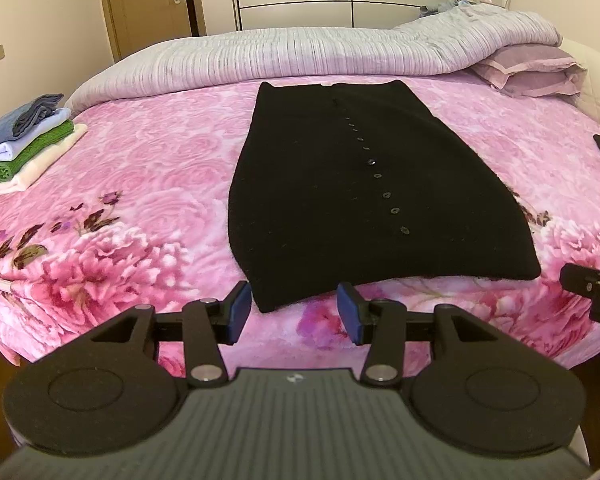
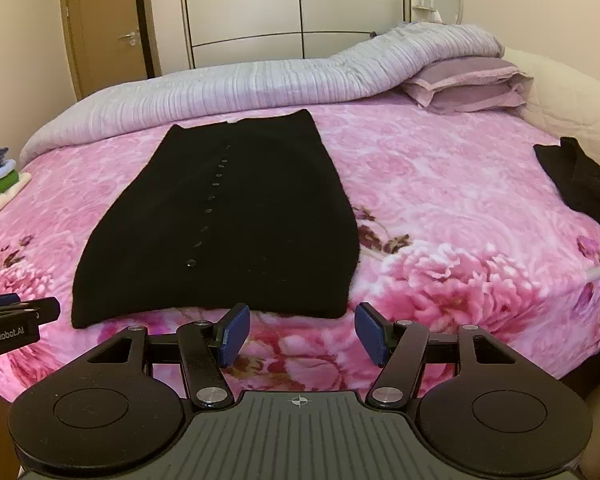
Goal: Fold clothes
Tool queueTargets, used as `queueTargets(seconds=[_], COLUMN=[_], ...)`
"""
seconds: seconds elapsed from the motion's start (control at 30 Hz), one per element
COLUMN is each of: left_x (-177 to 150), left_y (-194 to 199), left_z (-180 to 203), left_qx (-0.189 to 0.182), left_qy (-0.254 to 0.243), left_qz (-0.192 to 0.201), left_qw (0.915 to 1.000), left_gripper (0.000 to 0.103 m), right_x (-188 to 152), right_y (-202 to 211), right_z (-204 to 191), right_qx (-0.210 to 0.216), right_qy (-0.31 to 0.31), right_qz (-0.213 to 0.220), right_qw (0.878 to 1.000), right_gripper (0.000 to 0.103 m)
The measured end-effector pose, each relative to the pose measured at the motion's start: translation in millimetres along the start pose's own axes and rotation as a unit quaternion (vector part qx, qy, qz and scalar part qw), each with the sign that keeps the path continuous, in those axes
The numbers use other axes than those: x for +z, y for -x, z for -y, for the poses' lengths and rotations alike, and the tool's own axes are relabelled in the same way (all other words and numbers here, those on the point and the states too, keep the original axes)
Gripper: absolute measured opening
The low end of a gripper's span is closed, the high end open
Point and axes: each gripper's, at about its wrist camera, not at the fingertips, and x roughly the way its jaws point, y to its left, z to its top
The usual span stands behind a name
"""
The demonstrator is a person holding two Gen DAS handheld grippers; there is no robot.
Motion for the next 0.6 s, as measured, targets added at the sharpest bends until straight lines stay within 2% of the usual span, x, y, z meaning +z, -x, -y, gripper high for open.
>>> queueTargets(seconds=[0.23,0.37,0.5,0.6], left_x=[1.0,3.7,6.2,5.7], left_y=[2.7,-2.0,-20.4,-46.3], left_z=[-3.3,-17.3,-52.5,-79.8], left_qx=[-0.005,-0.032,-0.075,-0.099], left_qy=[0.001,0.018,0.072,0.127], left_qz=[0.001,-0.002,-0.007,-0.019], left_qw=[1.0000,0.9993,0.9945,0.9868], left_gripper=[0.043,0.045,0.048,0.049], right_x=[2.2,7.0,13.3,15.0], right_y=[5.5,6.8,1.6,-17.3], right_z=[-2.1,1.6,15.2,34.6], right_qx=[-0.001,-0.002,0.002,0.013], right_qy=[0.003,-0.005,-0.038,-0.074], right_qz=[0.011,0.029,0.039,0.029], right_qw=[1.000,1.000,0.999,0.997], right_gripper=[0.062,0.062,0.062,0.062])
